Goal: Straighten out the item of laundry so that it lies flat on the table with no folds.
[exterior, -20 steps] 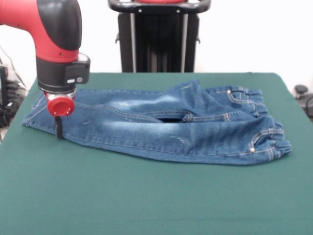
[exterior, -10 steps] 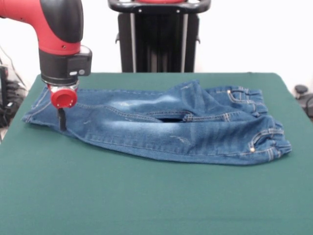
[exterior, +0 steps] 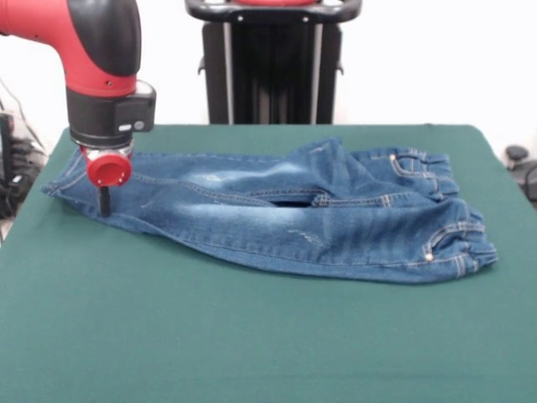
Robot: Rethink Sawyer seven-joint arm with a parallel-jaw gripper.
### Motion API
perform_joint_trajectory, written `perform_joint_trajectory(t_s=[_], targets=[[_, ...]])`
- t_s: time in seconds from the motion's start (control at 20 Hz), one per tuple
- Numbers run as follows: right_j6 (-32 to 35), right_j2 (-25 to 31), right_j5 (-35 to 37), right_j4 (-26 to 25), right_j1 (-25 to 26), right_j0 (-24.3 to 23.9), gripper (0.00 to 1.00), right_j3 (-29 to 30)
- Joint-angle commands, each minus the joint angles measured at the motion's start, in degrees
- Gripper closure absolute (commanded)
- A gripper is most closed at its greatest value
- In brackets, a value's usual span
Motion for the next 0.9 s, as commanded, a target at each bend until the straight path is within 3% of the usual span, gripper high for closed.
perform_joint_trajectory(t_s=[0.05,0.6,0.65,0.75,0.9], targets=[[-1.9,5.5,-3.3,-2.5,4.3,1.4,1.00,1.8],[-3.2,5.7,-4.5,-3.5,7.2,1.0,1.00,-3.0],[-2.8,4.0,-5.5,-4.2,7.5,2.3,1.00,-4.3],[1.5,-7.6,-10.6,-6.3,9.6,11.2,1.00,-10.6],[2.2,-11.2,-10.4,-6.5,10.1,14.1,1.00,-13.3]])
